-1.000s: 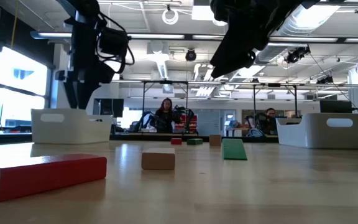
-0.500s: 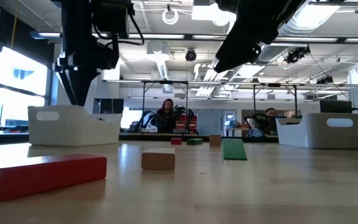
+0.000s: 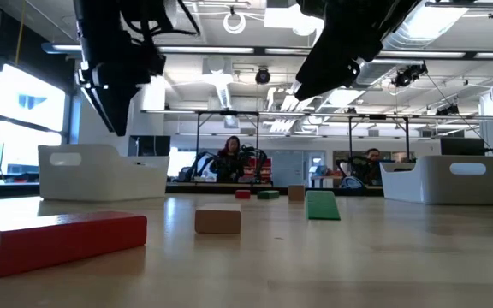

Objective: Sort & place blocks by color
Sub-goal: Adjust the white bin

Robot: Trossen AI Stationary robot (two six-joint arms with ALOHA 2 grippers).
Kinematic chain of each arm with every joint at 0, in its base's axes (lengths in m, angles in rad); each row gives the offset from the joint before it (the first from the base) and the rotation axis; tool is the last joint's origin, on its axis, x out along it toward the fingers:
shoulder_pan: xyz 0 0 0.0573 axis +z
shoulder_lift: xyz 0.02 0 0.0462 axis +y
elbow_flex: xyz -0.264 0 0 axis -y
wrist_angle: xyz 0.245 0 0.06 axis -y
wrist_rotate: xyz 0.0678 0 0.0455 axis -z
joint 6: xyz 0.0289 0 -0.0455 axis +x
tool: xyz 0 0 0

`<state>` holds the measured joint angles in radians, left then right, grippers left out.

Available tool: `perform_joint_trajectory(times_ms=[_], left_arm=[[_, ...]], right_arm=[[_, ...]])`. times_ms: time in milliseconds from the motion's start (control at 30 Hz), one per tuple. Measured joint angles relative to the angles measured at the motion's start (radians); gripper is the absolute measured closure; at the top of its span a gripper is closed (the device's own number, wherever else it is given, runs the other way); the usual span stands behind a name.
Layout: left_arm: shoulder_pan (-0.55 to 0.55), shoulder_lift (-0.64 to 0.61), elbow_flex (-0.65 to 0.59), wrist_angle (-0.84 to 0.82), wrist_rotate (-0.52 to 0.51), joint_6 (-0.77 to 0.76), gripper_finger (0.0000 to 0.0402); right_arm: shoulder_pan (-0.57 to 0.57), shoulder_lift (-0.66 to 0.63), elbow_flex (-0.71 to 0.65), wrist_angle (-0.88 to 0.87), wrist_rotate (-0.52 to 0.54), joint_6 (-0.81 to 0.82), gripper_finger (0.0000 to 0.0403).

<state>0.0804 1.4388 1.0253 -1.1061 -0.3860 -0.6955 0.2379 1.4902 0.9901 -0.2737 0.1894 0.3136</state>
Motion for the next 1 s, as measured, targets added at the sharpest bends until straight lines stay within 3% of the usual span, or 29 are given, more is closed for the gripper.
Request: perform_joint_trajectory(times_ms=[133, 267, 700, 1000], left_arm=[[-0.044, -0.011, 0.039, 0.003, 0.086, 0.056, 0.0188], [-0.085, -0.008, 0.039, -0.003, 0.105, 0.064, 0.0188], [-0.095, 0.103, -0.038, -0.014, -0.031, 0.086, 0.0188], [-0.006, 0.195, -0.039, 0.008, -0.099, 0.111, 0.0188]], right_arm=[[0.0, 0.0, 0.0, 0.0, 0.0, 0.0, 0.0176], [0.0, 0.0, 0.0, 0.0, -0.001, 0.0, 0.0176], [0.0, 0.0, 0.0, -0.003, -0.002, 0.0, 0.0176], [0.0, 0.0, 0.0, -0.007, -0.002, 0.027, 0.0176]])
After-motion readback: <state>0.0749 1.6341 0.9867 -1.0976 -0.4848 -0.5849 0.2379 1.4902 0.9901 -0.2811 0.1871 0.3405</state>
